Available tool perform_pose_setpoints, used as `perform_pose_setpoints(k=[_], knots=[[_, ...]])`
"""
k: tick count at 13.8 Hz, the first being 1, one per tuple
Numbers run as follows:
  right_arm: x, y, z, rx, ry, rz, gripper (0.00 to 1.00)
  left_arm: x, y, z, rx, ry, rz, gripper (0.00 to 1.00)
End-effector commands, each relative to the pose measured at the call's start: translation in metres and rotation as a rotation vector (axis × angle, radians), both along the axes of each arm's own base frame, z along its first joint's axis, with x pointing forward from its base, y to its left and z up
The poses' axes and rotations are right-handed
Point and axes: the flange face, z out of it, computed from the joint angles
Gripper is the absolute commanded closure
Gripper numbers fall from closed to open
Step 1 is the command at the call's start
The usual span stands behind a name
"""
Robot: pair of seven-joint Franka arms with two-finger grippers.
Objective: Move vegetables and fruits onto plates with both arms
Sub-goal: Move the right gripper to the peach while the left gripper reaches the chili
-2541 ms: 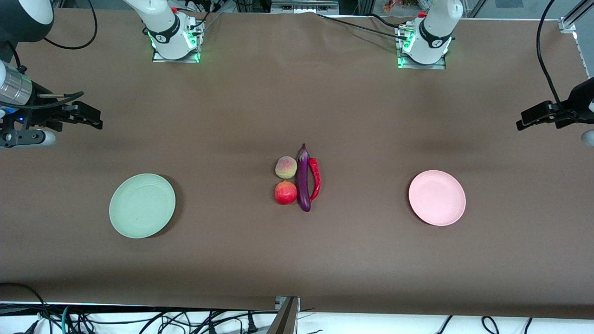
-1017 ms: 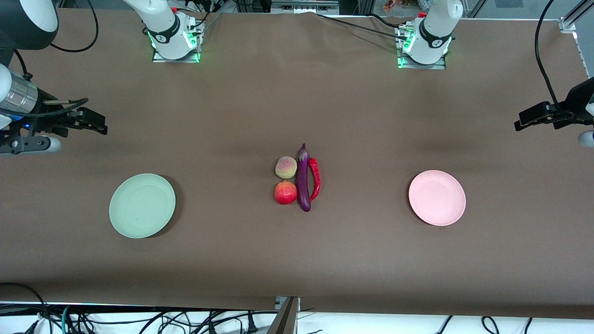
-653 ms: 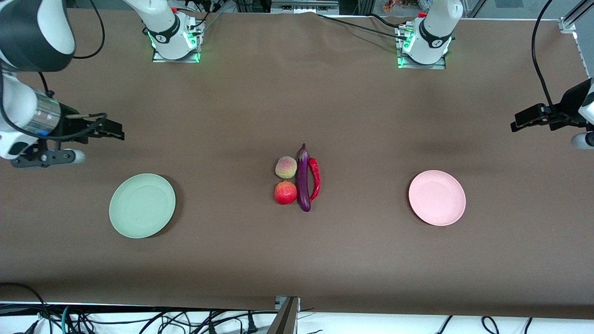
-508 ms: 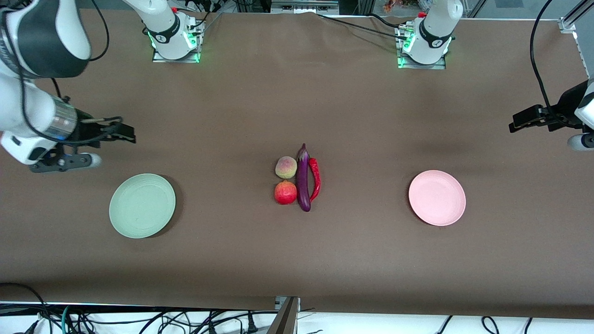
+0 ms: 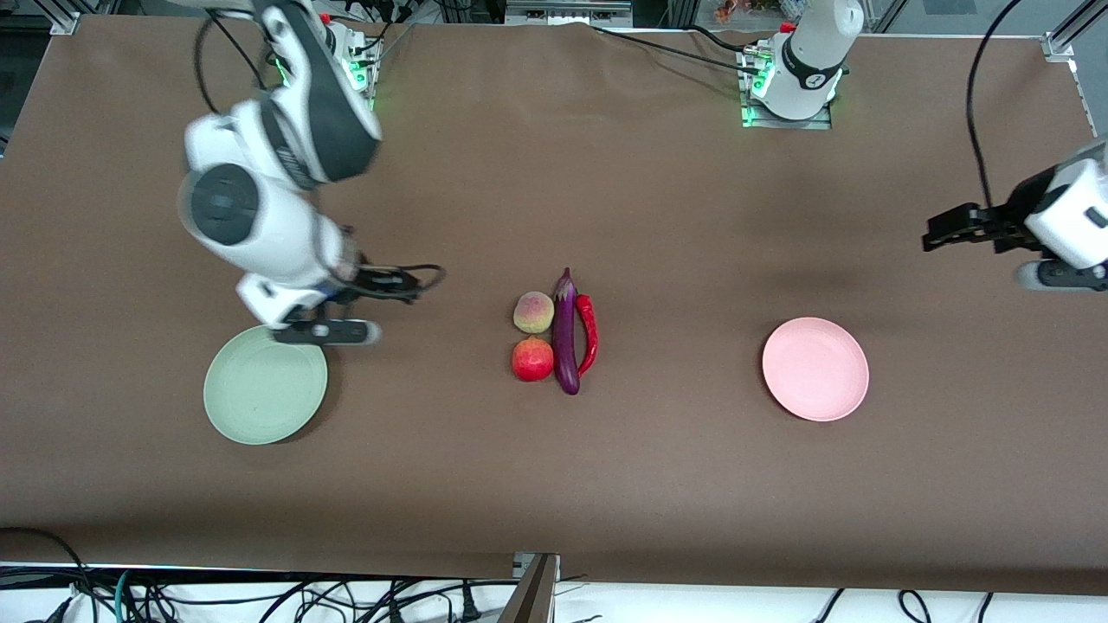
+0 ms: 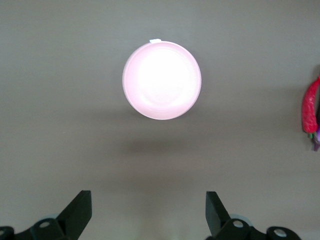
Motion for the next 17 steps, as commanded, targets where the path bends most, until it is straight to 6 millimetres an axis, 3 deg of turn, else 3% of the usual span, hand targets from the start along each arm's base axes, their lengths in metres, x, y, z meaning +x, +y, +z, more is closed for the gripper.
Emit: perform_pose_setpoints(k=[1,3,4,8,10,13,15,17], knots=[[-0.005,0.057,-0.053,0.039,-0.004,-0.099,0.00,0.010,-0.060,-0.030,-0.052,0.059,0.061,0.00],[-0.025,0.113,-0.098,0.044,-0.041,-0.156,0.00,0.026,-0.090,-0.067,-0.159,0.118,0.209,0.00],[-0.032,0.129,-0.115,0.047,-0.051,-0.167,0.00,0.032,-0.110,-0.088,-0.184,0.138,0.225,0.00],[-0.041,0.142,-0.152,0.038,-0.041,-0.157,0.00,0.038,-0.226,-0.162,-0.154,0.094,0.264,0.00],[-0.049,0.153,-0.168,0.037,-0.040,-0.141,0.00,0.037,-0.270,-0.200,-0.154,0.066,0.275,0.00],[-0.051,0.156,-0.181,0.037,-0.040,-0.142,0.00,0.037,-0.314,-0.260,-0.167,0.018,0.274,0.00],[-0.052,0.155,-0.185,0.035,-0.035,-0.143,0.00,0.039,-0.320,-0.297,-0.158,0.028,0.293,0.00],[-0.053,0.156,-0.190,0.032,-0.032,-0.141,0.00,0.043,-0.323,-0.309,-0.159,0.028,0.303,0.00]])
